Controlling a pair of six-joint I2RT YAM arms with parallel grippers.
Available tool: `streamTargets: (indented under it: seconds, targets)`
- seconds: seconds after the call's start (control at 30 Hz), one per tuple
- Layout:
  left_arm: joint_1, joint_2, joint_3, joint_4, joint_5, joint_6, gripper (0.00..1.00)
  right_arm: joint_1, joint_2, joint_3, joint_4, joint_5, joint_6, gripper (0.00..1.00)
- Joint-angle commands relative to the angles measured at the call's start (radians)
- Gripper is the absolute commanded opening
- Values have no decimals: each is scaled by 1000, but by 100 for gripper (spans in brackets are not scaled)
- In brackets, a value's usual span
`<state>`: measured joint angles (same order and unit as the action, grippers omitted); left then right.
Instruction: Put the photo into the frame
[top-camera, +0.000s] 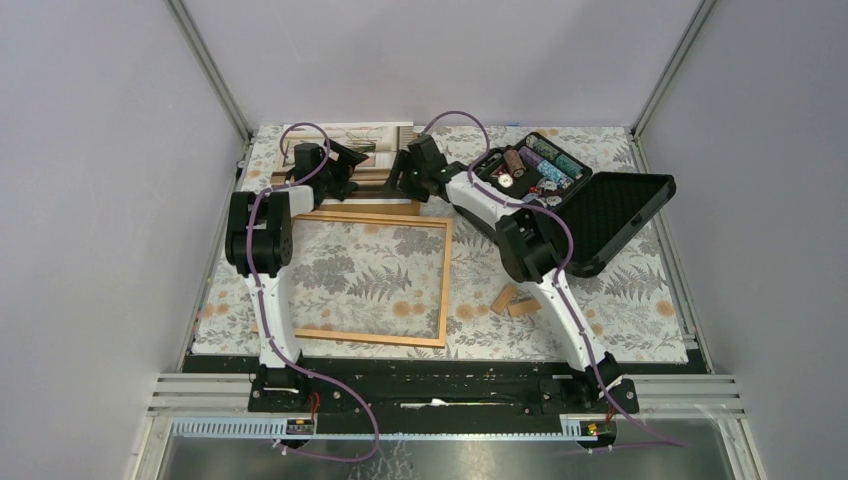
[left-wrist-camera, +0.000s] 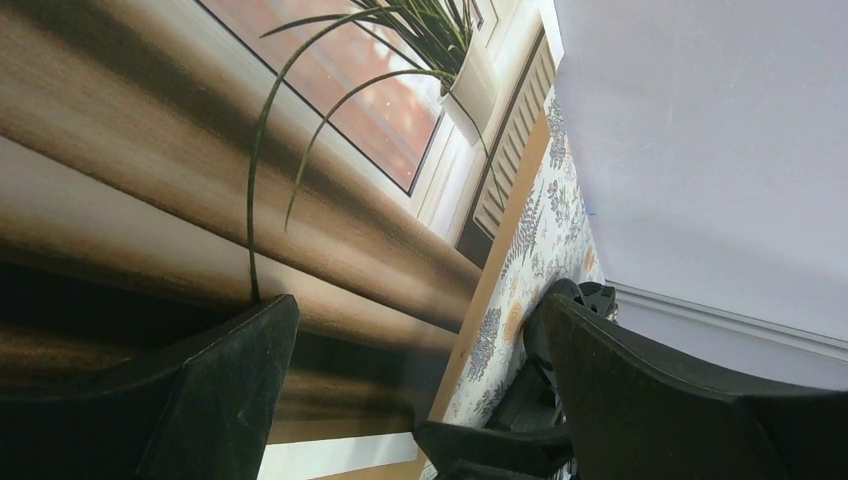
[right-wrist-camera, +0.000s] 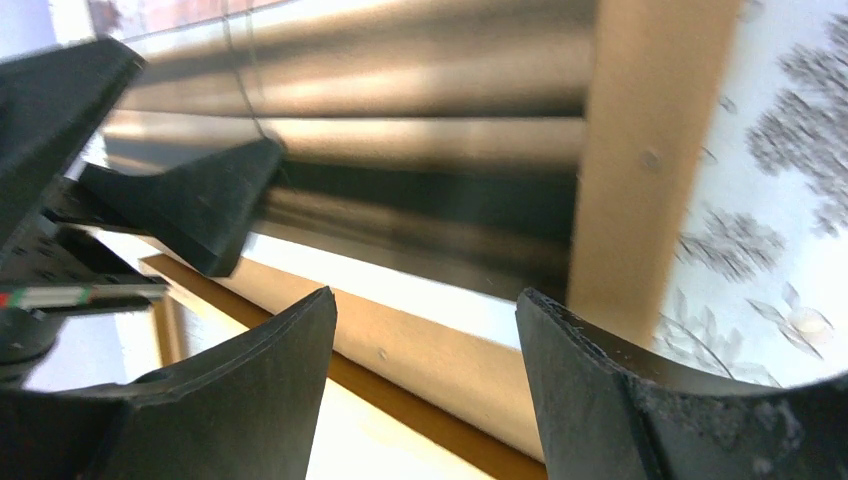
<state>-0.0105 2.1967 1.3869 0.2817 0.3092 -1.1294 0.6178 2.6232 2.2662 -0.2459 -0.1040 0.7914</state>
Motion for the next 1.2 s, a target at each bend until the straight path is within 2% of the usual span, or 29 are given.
streamTargets:
  seconds: [0.0,0.27,0.33,0.53,0.63,0.93,1.17]
  targets:
    - [8,53,-27,-127,-12,45,99,14,-89,-147,-170,142,-89,75]
    - [9,57,-31,-125,-9,46,99,5,-141,-299,-7,-53,12,75]
    - [9,54,-32,-125,-11,46,99,-4,-152,-359,95,-112,67,75]
    - [9,49,-37,-121,-13,46,99,-44,-124,-449,234,-149,210,75]
    - [9,47,-41,-118,-13,45,99,-47,-146,-516,333,-97,252,75]
    - [9,44,-46,-115,-13,45,99,-48,-219,-602,323,6,288,75]
    - [9,45,-46,-116,-11,45,99,-37,-85,-411,266,-21,287,75]
